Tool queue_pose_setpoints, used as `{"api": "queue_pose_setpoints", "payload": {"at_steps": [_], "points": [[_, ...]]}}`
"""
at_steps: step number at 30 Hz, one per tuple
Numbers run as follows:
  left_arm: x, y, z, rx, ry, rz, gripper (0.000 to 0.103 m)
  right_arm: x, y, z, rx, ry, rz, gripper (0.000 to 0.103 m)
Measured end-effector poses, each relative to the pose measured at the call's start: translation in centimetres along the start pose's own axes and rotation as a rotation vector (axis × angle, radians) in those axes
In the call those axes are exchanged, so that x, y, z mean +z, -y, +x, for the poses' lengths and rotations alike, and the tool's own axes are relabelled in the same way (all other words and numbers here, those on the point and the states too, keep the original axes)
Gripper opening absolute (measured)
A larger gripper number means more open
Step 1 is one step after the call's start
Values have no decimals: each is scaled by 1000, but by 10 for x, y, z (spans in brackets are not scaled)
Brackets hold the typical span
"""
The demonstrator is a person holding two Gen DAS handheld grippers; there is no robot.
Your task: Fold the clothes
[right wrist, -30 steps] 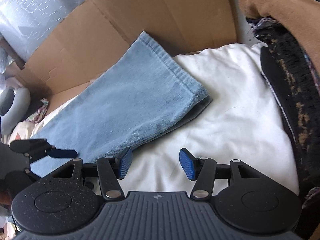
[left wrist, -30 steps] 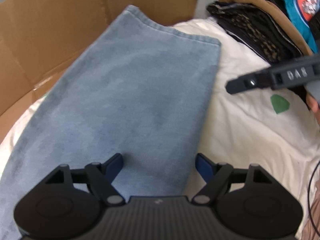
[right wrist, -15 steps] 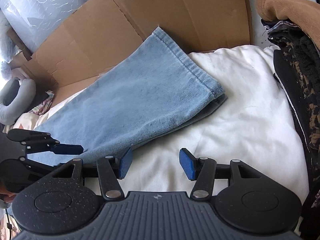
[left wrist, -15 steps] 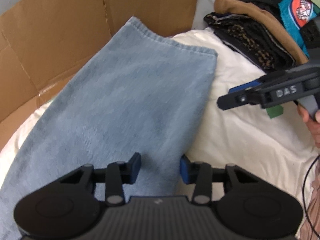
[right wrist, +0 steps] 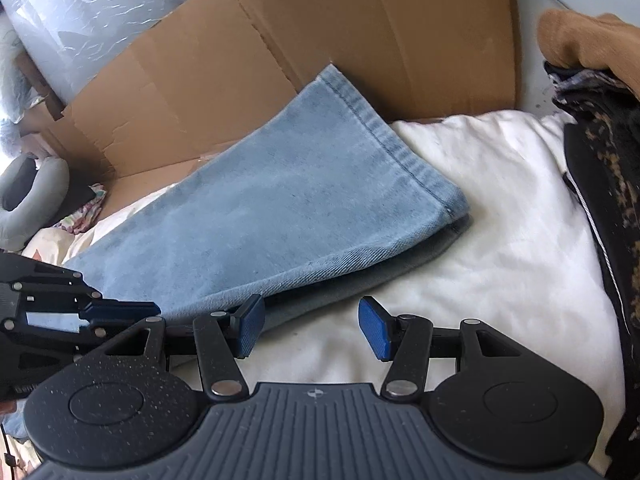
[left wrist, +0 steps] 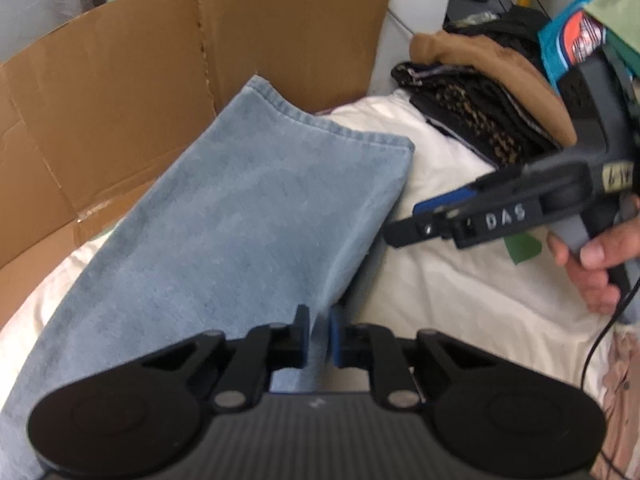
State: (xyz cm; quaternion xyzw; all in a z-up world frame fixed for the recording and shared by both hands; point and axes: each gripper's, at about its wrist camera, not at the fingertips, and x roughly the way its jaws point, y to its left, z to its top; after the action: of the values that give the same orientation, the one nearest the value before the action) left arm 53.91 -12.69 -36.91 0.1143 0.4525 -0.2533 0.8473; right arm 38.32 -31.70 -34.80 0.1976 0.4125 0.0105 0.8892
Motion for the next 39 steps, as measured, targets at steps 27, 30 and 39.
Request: {"api": "queue_pose_setpoints", "payload": {"at_steps": [27, 30, 39], "points": [[-5, -4, -9, -58, -11, -104, 14, -26, -23, 2, 5, -86, -179, 58], [-8, -5, -19, -51, -19, -123, 29, -25, -23, -8, 8, -75, -186, 58], [-36, -23, -59, 7, -51, -224, 56, -20, -24, -37, 41, -33, -188, 58]]}}
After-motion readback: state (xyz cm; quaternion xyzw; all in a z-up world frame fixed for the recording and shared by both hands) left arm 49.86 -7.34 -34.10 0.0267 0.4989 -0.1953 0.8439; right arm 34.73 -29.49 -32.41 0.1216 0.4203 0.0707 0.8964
